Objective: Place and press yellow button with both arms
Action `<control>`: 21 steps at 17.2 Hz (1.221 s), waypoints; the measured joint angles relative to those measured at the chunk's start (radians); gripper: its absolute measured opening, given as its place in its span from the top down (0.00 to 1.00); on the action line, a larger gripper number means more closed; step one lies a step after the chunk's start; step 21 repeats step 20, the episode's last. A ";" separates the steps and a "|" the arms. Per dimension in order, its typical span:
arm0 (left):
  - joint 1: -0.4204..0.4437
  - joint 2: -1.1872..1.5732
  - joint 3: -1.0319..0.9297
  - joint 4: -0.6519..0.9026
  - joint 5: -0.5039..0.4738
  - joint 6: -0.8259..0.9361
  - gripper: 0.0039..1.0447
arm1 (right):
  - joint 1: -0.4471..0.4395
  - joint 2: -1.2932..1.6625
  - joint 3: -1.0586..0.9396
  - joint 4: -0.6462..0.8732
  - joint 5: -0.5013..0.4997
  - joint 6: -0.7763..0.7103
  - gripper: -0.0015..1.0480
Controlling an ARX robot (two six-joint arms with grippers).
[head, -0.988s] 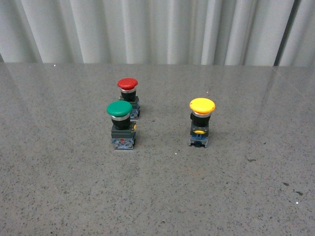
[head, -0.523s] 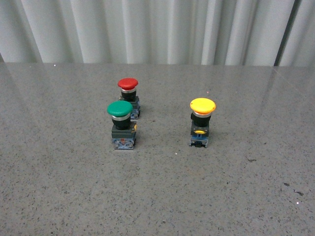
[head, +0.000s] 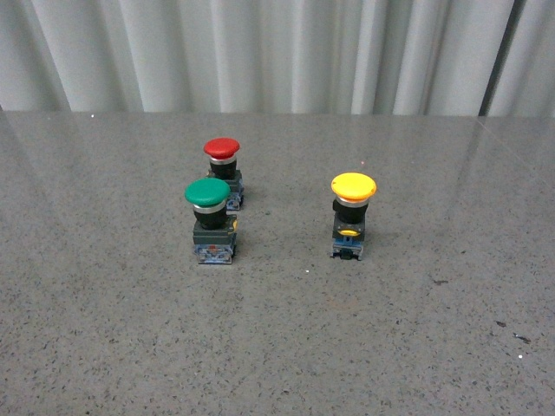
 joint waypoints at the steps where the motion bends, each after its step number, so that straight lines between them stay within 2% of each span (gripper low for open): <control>1: 0.000 0.000 0.000 0.002 -0.001 0.000 0.06 | 0.000 0.000 0.000 0.001 0.001 0.000 0.98; 3: 0.000 0.000 0.000 0.001 -0.001 0.000 0.06 | 0.000 0.000 0.000 0.001 0.000 0.000 0.96; 10: 0.000 0.000 0.000 0.001 0.000 0.000 0.06 | 0.000 0.000 0.000 0.001 0.000 0.000 0.25; 12: 0.000 0.000 0.000 0.001 0.000 0.000 0.06 | 0.000 0.000 0.000 0.001 0.000 0.000 0.07; 21: 0.000 0.000 0.000 0.001 0.000 0.000 0.06 | 0.000 0.000 0.000 0.001 0.000 0.000 0.06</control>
